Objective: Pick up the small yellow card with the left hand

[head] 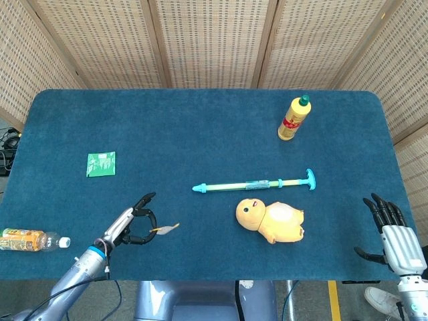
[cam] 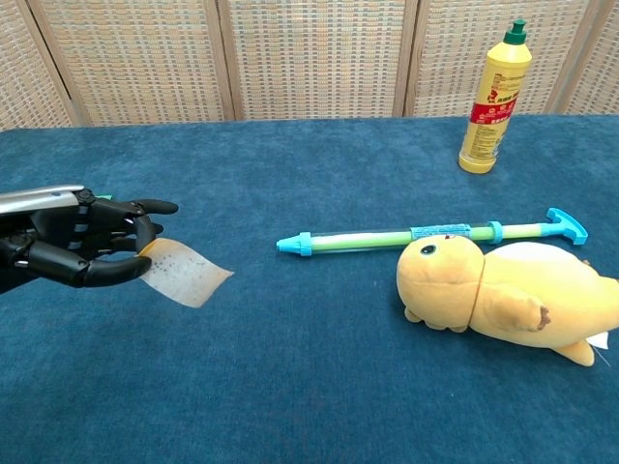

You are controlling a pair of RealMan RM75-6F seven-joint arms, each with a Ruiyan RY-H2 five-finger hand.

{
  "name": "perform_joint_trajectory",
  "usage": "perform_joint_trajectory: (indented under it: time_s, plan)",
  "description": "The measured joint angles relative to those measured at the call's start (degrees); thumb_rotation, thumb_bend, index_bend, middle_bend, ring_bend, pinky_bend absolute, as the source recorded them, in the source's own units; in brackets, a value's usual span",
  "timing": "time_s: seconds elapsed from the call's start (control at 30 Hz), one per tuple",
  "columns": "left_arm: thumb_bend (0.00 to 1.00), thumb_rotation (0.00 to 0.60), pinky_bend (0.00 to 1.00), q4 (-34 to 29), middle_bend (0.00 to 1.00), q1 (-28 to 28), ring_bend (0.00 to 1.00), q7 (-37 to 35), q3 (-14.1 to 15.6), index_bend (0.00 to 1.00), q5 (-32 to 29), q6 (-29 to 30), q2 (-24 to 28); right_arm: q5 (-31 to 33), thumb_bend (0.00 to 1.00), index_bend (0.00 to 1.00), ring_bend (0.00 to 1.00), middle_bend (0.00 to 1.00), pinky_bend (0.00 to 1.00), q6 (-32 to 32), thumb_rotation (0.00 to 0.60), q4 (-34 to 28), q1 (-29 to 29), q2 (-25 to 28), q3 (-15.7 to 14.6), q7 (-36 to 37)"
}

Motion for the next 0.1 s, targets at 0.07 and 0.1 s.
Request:
perform_joint_trajectory:
  time_s: [0.07, 0.1]
  plan:
    - [0.6, 0.6, 0.0, -0.3, 0.0, 0.5, 0.0, -1.9, 1.3, 0.59, 2.7, 0.4, 0.1, 0.0, 0.0, 0.0, 0.0, 0.0, 0.0, 0.1, 0.6, 0.0, 0.0, 0.0, 0.0, 0.0]
    - [0.6, 0.6, 0.0, -0.5, 0.0, 0.6, 0.0, -2.7, 1.8, 0.59, 3.8, 0.6, 0.2, 0.0, 0.0, 0.0, 0.0, 0.0, 0.0, 0.2, 0.6, 0.0, -0.1, 0.0, 0.0, -0.1]
